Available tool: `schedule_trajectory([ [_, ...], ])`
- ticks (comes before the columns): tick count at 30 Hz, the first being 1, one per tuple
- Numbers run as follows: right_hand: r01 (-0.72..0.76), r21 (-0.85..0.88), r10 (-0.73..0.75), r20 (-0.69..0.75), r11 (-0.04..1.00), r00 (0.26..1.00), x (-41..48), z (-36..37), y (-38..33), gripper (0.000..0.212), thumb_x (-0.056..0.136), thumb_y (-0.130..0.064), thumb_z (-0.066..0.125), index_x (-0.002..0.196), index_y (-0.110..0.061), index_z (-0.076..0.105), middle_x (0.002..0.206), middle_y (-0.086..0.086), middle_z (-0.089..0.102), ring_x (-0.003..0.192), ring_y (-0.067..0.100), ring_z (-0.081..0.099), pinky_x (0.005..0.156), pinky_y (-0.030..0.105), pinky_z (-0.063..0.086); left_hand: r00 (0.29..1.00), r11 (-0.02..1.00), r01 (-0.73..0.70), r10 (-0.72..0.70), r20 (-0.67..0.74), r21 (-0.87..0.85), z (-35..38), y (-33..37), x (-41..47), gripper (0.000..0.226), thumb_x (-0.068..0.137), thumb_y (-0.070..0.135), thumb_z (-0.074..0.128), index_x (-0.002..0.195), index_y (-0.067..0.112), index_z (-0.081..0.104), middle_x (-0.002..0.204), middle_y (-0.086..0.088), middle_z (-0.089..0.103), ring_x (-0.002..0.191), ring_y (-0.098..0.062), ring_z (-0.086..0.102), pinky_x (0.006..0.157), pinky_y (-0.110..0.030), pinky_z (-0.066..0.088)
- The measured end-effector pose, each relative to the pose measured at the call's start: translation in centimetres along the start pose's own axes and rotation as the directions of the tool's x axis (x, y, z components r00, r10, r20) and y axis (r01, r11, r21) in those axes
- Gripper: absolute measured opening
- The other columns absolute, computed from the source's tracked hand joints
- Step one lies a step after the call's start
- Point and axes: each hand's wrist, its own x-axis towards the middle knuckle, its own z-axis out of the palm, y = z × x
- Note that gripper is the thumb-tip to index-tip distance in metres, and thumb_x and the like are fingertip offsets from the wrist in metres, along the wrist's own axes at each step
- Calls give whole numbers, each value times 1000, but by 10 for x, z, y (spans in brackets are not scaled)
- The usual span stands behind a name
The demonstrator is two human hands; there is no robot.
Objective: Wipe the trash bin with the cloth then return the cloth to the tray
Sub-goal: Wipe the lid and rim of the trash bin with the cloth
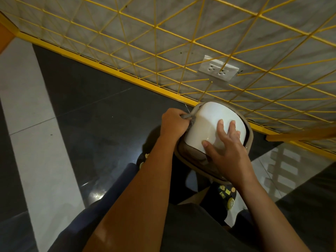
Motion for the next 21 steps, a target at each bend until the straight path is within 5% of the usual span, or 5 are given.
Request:
schedule_trajectory([
  [8,7,-25,-7,-4,1000,1000,1,0,0,71,87,-43,52,146,-26,16,157,10,-1,143,34,4,109,45,26,1000,997,-9,10,19,-76,-1,-6,4,13,82,16,65,92,10,72,89,-8,69,73,-9,56,52,-11,37],
  [13,11,-14,-11,-19,1000,1000,1,1,1,70,88,-44,52,145,-27,17,157,8,0,143,35,6,109,44,27,991,995,-94,92,-102,-23,11,11,9,17,83,19,63,93,8,72,93,-8,71,85,-17,62,70,-22,44],
  [17,7,25,-7,-21,1000,1000,-1,1,2,70,88,-43,53,145,-29,16,157,7,-1,143,34,6,111,44,24,989,994,-95,101,-109,59,16,9,14,21,87,17,58,99,4,70,100,-12,69,93,-21,62,72,-17,39],
  [21,11,31,-11,-22,999,1000,0,2,4,70,88,-42,54,146,-27,16,157,9,-1,143,35,6,111,46,25,990,995,-101,100,-97,-6,14,6,13,22,84,22,63,99,8,71,96,-10,70,89,-22,63,74,-28,48],
])
